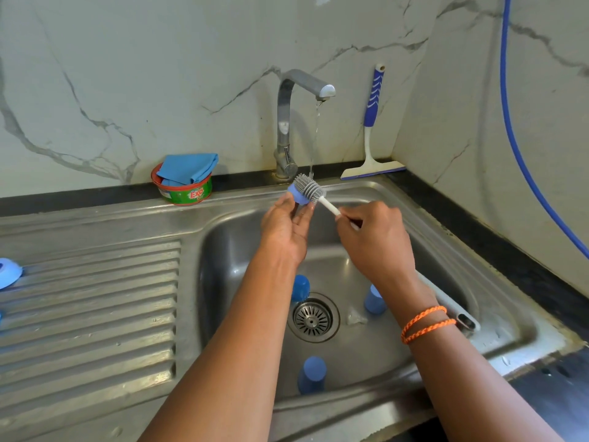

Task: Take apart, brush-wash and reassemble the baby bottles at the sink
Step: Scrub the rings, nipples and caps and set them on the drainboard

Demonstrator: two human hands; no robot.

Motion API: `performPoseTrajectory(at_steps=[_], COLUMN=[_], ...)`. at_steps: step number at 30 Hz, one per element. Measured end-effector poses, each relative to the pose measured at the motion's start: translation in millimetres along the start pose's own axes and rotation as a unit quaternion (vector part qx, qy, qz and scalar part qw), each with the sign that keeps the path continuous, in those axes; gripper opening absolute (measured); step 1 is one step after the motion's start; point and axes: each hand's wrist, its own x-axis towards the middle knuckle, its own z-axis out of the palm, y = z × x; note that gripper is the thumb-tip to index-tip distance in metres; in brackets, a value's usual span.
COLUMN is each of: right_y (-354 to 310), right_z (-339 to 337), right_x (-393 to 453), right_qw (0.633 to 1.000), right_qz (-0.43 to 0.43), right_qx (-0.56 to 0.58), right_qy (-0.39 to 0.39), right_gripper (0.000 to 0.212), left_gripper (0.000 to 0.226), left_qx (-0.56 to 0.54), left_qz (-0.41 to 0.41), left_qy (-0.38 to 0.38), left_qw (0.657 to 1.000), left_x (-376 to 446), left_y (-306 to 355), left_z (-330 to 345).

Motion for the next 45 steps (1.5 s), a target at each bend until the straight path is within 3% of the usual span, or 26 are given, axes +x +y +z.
performPoseTrajectory(at_steps=[6,11,15,22,31,39,42,45], right_y=[4,3,6,10,14,26,27,23], right_z=[-4,-3,-8,-17,-11,-11,-16,-16], right_x=[5,5,3,4,7,17,17,14], right_qw=[0.998,1.000,1.000,1.000,0.997,0.994,0.994,0.993], right_qz=[0.047,0.000,0.009,0.021,0.003,0.018,-0.002,-0.040], right_qx=[-0.032,0.018,0.005,-0.009,-0.050,-0.096,-0.060,-0.059], right_qy=[0.029,0.005,0.002,-0.020,-0.063,-0.050,-0.094,-0.090], right_gripper=[0.035,0.038,0.033,0.030,0.023,0.023,0.024,0.028], left_gripper=[0.035,0.024,0.017,0.025,0.038,0.027,0.029,0.025], left_qx=[0.037,0.129,0.122,0.062,0.099,0.111,0.110,0.105], left_qz=[-0.001,-0.023,-0.013,-0.025,-0.055,-0.051,-0.039,-0.043], left_qy=[-0.036,-0.065,-0.056,-0.027,-0.021,0.000,0.006,0.003], left_qw=[0.999,0.989,0.991,0.997,0.993,0.993,0.993,0.994], left_x=[0,-5,-1,1,1,3,4,6], left_y=[-1,-3,-1,4,-1,0,4,6], left_z=[1,1,1,-3,-4,-7,-8,-8])
